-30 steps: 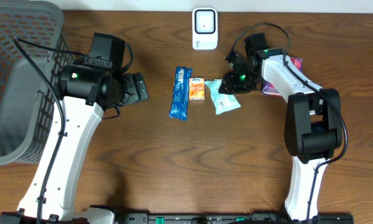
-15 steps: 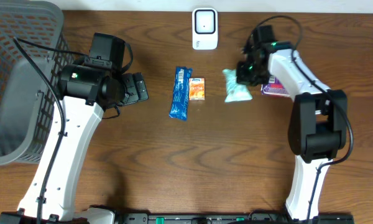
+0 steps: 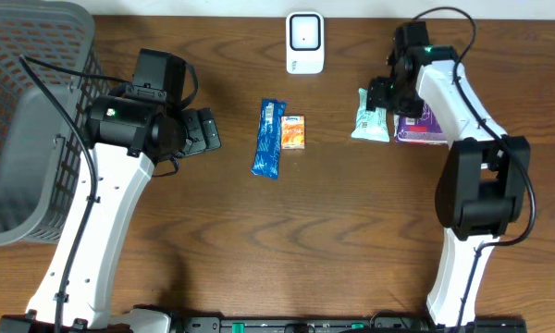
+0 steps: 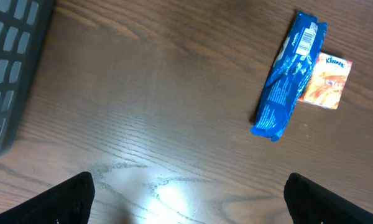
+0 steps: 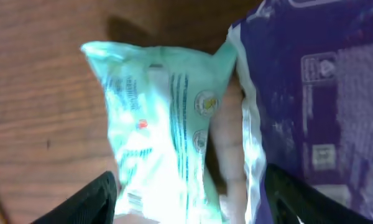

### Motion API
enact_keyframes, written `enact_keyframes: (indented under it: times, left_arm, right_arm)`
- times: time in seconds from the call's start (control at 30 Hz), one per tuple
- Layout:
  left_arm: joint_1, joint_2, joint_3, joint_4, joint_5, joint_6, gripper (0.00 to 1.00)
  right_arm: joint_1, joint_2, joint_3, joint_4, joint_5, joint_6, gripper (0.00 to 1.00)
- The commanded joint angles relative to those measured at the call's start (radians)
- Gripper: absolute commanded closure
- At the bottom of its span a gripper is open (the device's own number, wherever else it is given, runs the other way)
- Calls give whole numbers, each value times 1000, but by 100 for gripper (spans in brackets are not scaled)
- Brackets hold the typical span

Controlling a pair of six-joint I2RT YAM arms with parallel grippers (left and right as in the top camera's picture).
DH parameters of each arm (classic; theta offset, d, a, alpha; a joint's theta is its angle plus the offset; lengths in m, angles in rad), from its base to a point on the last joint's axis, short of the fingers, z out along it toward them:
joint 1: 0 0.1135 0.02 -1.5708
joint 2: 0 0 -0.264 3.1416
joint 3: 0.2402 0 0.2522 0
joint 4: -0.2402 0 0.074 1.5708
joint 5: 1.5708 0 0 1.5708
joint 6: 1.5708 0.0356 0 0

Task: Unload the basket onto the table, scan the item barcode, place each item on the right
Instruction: 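Regrasp the wipes pack and place it beside the purple pack, then grasp the orange tissue box and move it to the right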

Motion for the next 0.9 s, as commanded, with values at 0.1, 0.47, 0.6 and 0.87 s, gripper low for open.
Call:
enact_keyframes:
  times: [0.1,0.47,0.6,0.87]
  left_arm:
    - [4,-2,8,-4,-20,6,2]
    - [4,-2,8,-4,-20,6,2]
    - [4,-2,8,-4,-20,6,2]
    - [4,-2,8,-4,-20,6,2]
  right_arm:
    - [15,-3,283,-175,-82,-63,31]
    - [126,0,214,-150,-313,-103,24]
    - [187,0,98,-48,-313,-55,24]
    - [325,0,-117,194,-380,33,32]
